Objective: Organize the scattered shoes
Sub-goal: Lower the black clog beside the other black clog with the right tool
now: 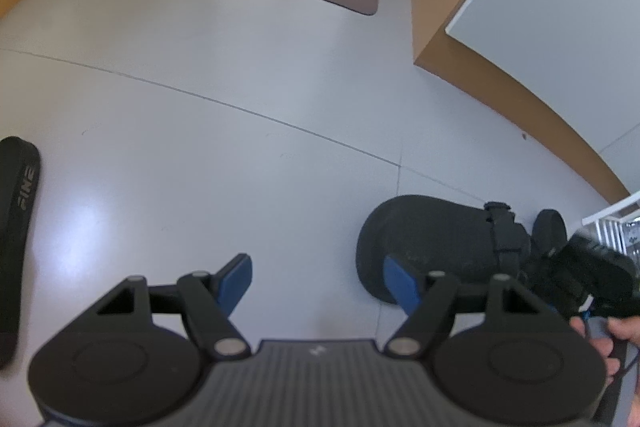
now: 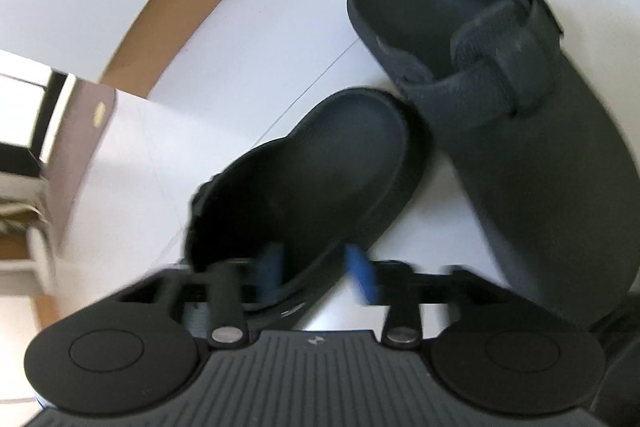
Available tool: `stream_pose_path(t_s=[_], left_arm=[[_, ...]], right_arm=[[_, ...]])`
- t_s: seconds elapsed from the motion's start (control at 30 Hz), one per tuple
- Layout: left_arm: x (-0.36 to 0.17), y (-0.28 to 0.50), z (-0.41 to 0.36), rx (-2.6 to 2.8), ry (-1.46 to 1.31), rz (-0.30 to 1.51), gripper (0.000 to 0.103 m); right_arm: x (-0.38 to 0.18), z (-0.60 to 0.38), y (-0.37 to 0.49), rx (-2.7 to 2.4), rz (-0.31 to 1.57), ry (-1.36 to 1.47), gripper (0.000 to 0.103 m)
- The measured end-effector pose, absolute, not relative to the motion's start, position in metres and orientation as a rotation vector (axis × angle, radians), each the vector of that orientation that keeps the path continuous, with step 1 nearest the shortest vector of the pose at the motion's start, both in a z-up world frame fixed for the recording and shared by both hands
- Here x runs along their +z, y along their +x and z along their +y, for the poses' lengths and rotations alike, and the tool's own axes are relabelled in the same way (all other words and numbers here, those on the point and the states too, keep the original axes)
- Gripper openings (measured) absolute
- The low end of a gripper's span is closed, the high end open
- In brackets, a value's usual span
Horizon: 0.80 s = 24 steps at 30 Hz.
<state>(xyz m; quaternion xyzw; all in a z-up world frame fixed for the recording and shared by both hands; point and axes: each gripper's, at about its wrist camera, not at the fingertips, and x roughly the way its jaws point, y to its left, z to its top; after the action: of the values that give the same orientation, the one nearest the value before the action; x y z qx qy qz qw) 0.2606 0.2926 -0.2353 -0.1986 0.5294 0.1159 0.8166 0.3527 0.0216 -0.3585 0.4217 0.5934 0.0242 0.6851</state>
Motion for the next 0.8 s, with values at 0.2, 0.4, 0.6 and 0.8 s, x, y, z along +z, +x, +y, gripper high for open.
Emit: stream_pose_path(t_s=[0.2,0.4,0.6,0.8], left_arm=[[-0.234,0.255,0.293,0.241,-0.435,1.128,0.075],[-0.235,0.252,0.295,0.241,-0.433,1.132,0.075],[-0.236,0.250,0.299,0.260,-0.431,1.135,0.075],[-0.234,0.251,0.295,0.258,-0.427,1.134,0.075]], right_arm=[[-0.359,0.047,0.362,0.127,1.357,0.953,0.093],[-0.376,0.052,0.351,0.120,1.400,1.025,0.087],[-0.367,0.053,0.360,0.184,1.368,0.943,0.073],[-0.354,0.042,0.369,0.225,1.333,0.777,0.072]])
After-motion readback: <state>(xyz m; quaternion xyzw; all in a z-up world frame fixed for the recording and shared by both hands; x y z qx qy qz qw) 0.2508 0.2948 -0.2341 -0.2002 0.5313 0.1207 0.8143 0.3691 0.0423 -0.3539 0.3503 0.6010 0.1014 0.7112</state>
